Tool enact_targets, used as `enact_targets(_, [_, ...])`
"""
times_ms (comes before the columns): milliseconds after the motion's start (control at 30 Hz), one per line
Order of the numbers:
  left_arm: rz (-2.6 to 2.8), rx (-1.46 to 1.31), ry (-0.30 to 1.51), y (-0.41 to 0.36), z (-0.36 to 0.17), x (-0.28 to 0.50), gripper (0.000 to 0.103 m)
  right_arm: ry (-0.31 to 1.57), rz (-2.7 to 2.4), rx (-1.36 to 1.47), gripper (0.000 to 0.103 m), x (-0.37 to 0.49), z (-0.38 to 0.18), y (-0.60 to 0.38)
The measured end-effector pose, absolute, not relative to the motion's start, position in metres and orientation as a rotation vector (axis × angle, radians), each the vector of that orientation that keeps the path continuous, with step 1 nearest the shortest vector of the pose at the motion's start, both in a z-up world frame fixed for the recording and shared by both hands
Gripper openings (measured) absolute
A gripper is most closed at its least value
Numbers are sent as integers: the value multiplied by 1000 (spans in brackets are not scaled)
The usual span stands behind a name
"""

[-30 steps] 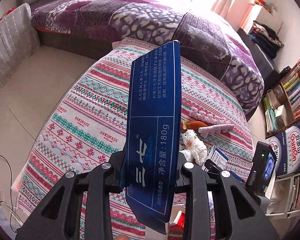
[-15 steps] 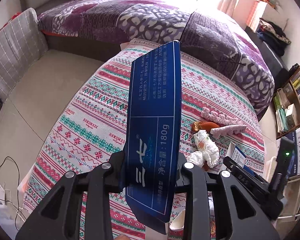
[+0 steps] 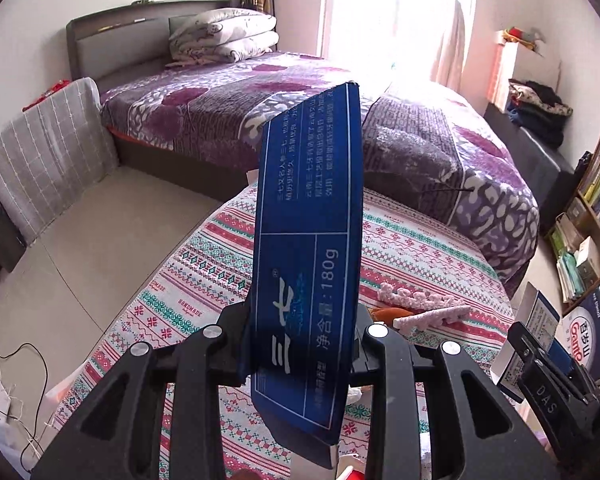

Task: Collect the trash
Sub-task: 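Carry the small box to the bin and release it with the right tool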

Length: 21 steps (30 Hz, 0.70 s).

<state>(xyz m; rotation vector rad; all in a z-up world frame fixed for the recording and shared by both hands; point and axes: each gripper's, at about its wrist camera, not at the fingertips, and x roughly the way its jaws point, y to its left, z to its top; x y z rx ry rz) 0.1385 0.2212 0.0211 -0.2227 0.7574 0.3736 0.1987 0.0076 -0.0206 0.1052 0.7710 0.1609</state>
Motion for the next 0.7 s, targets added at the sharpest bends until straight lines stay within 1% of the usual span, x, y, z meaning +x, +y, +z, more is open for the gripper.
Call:
enact_targets(333, [389, -194, 674, 185, 27, 135, 32, 635, 101, 50, 58, 180, 5, -20])
enact_targets(700, [304, -143, 668, 133, 24, 145, 32, 613, 47, 52, 58, 174, 14, -62])
